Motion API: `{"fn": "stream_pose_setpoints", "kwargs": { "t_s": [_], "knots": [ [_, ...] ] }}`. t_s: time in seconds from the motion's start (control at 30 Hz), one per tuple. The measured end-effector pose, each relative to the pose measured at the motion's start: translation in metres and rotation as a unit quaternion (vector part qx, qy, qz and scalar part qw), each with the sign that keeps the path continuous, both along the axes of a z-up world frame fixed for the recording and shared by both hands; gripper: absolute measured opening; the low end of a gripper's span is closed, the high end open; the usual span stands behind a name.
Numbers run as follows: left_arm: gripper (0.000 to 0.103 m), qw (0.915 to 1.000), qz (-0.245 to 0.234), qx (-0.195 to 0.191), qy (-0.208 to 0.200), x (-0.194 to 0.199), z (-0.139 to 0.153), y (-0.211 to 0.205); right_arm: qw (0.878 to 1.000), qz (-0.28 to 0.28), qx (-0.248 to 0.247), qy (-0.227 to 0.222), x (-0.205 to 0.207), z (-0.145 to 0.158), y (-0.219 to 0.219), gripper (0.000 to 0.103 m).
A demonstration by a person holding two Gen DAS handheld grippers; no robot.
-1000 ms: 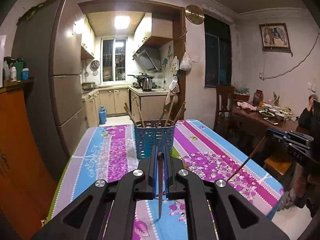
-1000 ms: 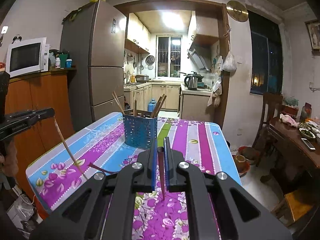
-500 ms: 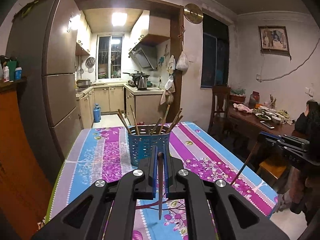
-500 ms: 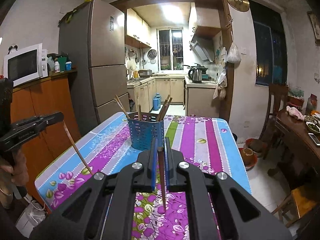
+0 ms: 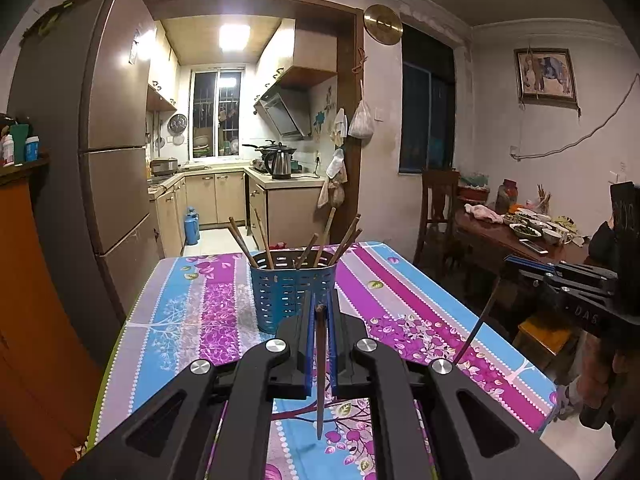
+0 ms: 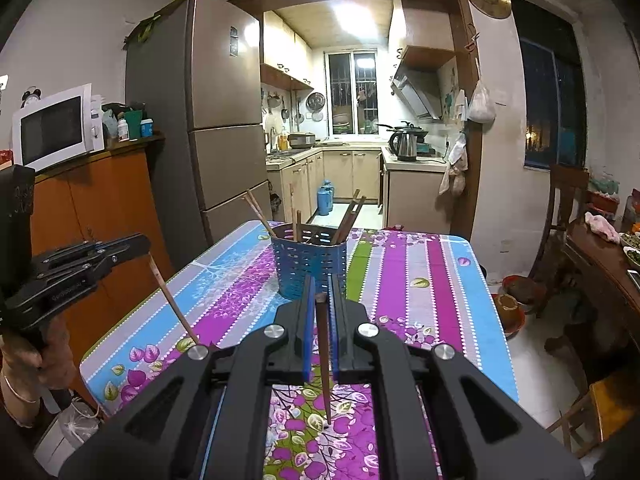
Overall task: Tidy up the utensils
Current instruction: 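Lift the left tool's chopstick over the blue holder while the right tool carries its own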
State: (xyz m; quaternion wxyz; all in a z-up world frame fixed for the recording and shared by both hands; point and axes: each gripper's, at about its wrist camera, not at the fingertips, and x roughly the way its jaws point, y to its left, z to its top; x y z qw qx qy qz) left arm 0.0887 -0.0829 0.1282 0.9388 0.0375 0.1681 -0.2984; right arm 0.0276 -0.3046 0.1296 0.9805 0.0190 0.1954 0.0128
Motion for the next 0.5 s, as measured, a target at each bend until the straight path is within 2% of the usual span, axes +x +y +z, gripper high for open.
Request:
{"fn": "stream_pose_setpoints", "kwargs": {
  "t_s": [0.27,0.33,0.5],
  "knots": [
    [0.007,0.9999,0.000,-0.004,-0.012,0.010,0.007,-0.002,1.000,0.011,0.006,-0.004,0.018,0.013,0.005,0.005],
    [0.007,0.9998,0.000,-0.010,-0.017,0.019,0.020,-0.004,1.000,0.012,0.005,-0.015,0.026,0.027,0.006,0.005],
    [0.007,0.9983,0.006,-0.030,-0.050,0.053,0.072,-0.011,0.998,0.011,-0.001,-0.055,0.049,0.074,0.009,0.005]
  ]
}}
